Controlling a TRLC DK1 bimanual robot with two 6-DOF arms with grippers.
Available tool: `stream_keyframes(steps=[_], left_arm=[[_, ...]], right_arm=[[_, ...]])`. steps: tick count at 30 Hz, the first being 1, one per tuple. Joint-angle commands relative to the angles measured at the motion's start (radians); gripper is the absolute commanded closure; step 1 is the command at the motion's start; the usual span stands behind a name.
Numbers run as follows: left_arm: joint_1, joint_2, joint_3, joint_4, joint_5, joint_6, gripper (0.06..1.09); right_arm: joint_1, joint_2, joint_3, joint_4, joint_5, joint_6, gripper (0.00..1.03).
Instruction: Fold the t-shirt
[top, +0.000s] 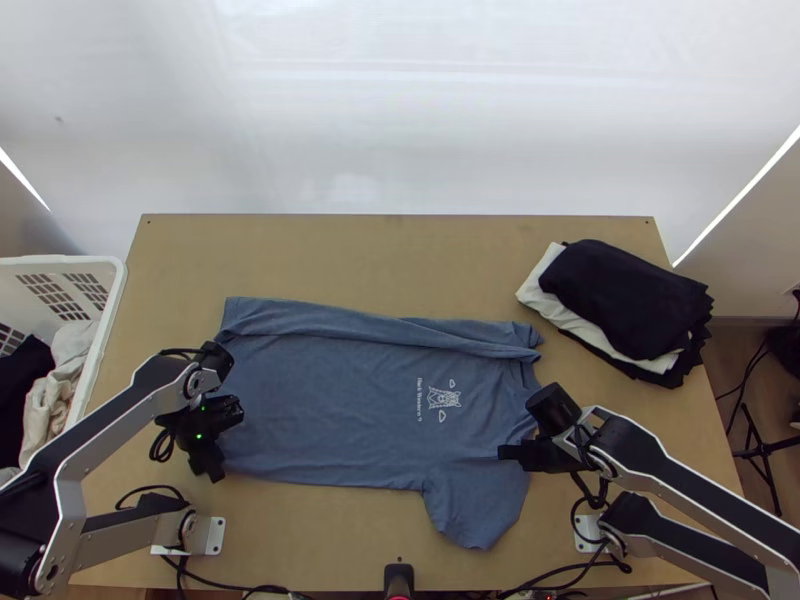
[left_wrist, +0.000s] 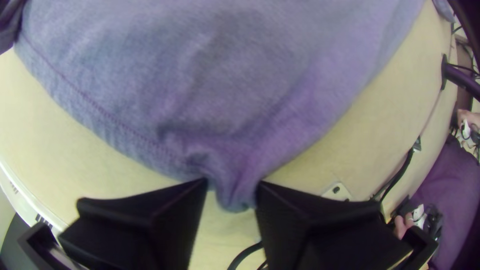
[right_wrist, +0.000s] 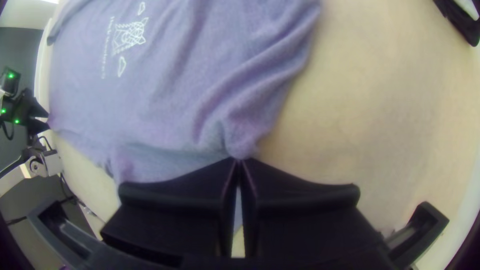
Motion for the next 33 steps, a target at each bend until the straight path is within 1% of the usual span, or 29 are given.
stream_keyframes(steps=[1, 6, 8, 12, 16, 23, 26, 30, 33], left_arm=[[-0.013, -0.032, -0.023, 0.05, 0.023, 0.009, 1.05], [-0.015, -0.044, -0.023, 0.042, 0.052, 0.004, 1.05], [-0.01, -0.058, -0.002, 0.04, 0.063, 0.004, 1.05], [0.05, -0.092, 0.039, 0.039, 0.092, 0.05, 1.05], [0.128, -0.078, 0.09, 0.045, 0.112, 0.092, 1.05], [0.199, -0.067, 0.112, 0.048, 0.124, 0.153, 1.05], [0.205, -0.063, 0.122, 0.053, 0.129, 0.156, 1.05], [0.205, -0.063, 0.165, 0.063, 0.169, 0.147, 1.05], [0.205, -0.06, 0.191, 0.116, 0.172, 0.131, 1.05]], right_arm=[[0.0, 0.0, 0.002, 0.0, 0.006, 0.0, 1.0], [-0.005, 0.0, 0.012, -0.003, 0.008, 0.0, 1.0], [-0.026, -0.003, 0.019, -0.008, 0.006, 0.0, 1.0], [-0.086, -0.006, 0.049, -0.034, 0.005, -0.009, 1.0], [-0.154, -0.015, 0.081, -0.043, 0.003, -0.048, 1.0], [-0.19, -0.041, 0.098, -0.061, 0.005, -0.084, 1.0], [-0.192, -0.055, 0.105, -0.069, 0.003, -0.084, 1.0], [-0.193, -0.061, 0.137, -0.066, 0.005, -0.083, 1.0], [-0.213, -0.051, 0.163, -0.054, 0.005, -0.086, 1.0]])
